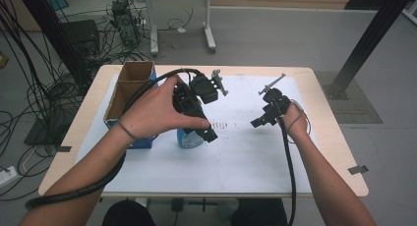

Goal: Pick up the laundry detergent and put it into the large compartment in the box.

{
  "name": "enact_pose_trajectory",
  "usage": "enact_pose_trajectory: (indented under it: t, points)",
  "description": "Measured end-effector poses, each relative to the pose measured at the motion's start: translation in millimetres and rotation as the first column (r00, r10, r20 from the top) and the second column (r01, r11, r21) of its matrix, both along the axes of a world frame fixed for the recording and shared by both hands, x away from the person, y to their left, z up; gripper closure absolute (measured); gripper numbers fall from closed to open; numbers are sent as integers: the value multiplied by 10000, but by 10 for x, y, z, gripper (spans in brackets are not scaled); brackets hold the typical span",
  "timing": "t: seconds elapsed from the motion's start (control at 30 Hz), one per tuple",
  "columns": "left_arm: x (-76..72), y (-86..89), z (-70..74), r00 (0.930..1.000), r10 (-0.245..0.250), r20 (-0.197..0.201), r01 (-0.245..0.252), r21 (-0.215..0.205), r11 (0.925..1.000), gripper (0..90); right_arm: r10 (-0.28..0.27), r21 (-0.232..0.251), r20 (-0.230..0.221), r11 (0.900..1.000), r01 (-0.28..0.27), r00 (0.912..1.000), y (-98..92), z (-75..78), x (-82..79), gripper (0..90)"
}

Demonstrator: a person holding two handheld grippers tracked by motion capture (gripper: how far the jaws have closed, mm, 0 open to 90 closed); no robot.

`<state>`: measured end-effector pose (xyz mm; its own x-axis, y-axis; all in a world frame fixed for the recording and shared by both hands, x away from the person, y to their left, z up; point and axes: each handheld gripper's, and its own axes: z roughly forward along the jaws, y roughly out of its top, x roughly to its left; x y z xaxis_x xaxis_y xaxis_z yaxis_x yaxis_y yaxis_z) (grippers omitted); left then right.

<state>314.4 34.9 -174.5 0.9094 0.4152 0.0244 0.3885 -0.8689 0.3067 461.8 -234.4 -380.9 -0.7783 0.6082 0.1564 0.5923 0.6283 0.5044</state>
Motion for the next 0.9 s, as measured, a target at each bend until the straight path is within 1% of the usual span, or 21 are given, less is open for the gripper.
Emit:
enact_pose_trajectory:
  t: [0.07, 0.1, 0.17, 0.23, 0.3, 0.37, 0.5, 0.57, 0.67, 0.73, 0.9]
  points:
    - [22, 0, 75, 10000, -7, 96, 7, 36, 10000, 96, 1, 14, -3, 10000, -1, 10000, 1, 0, 0, 37]
    - [22, 0, 75, 10000, -7, 96, 7, 36, 10000, 96, 1, 14, -3, 10000, -1, 10000, 1, 0, 0, 37]
    - [55, 4, 152, 9999, 5, 127, -6, 73, 10000, 96, -6, 23, 1, 10000, 6, 10000, 1, 0, -1, 38]
    - [85, 14, 194, 10000, 35, 87, -36, 40, 10000, 95, -2, 3, 11, 10000, 2, 10000, 2, 5, -3, 38]
    - [104, 20, 218, 9999, 56, 150, -57, 92, 9999, 96, -4, -21, 30, 10000, 4, 10000, -1, 11, -4, 38]
    - [157, 36, 265, 9997, 149, 202, -151, 58, 9999, 96, -34, -69, 25, 10000, 34, 10000, -2, 15, -4, 38]
    - [206, 48, 303, 9995, 165, 255, -168, 86, 9998, 97, -26, -74, 32, 10000, 26, 10000, -6, 18, -2, 38]
    - [258, 65, 337, 9992, 241, 334, -246, 146, 9996, 98, -27, -69, 8, 10000, 27, 10000, -6, 16, 1, 38]
    - [327, 87, 370, 9985, 375, 388, -380, 97, 9992, 97, -53, -87, 28, 9999, 53, 10000, -8, 15, 7, 38]
    - [369, 95, 380, 9979, 458, 458, -463, 112, 9989, 98, -25, -99, 39, 9999, 26, 10000, -10, 12, 12, 38]
    - [464, 127, 376, 9972, 604, 448, -609, 95, 9981, 101, -71, -84, -8, 9999, 71, 10000, -18, 6, 17, 38]
